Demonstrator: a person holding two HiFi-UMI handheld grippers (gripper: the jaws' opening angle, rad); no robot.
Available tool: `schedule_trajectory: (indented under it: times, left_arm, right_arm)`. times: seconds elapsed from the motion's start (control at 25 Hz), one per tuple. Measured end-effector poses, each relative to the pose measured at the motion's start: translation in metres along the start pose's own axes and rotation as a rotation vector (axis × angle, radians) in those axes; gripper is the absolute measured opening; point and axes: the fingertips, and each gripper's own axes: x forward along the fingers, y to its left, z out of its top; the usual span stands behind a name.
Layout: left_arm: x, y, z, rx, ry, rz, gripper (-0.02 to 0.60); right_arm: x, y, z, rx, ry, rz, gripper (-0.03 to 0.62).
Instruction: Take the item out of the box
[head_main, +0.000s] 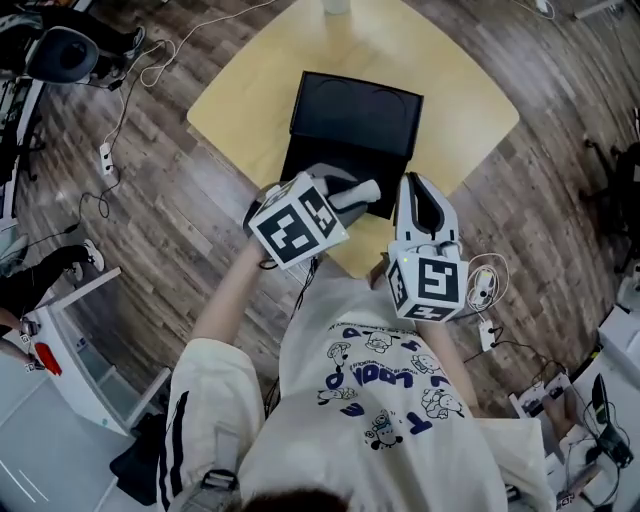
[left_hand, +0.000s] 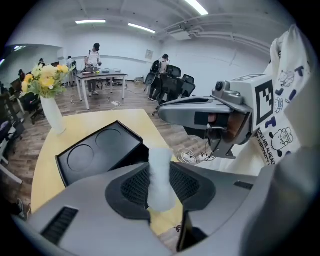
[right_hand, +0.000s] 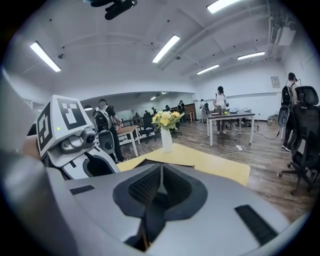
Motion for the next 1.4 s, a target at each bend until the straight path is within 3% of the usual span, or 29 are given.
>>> schedule_trajectory:
  times: [0.48,0.92,1.4]
  left_arm:
    - [-0.051,0.020,0.033,-0.195,-0.286,0.256,0.130]
    - [-0.096,0.031,0.061,-0.292,-0.539,0.521,0.130]
    - [-0.127,0.016,0.069,-0.331,-0.720,0.757,0.130]
  right_arm:
    - [0.009,0.016,0.048,-0.042,-0.104,0.072,0.037]
    - [0.005,0.028,0.081,-0.061,-0.184,0.129,0.037]
    - [-0.009,0.041,0.093,-0.073,-0.235,0.174,0.037]
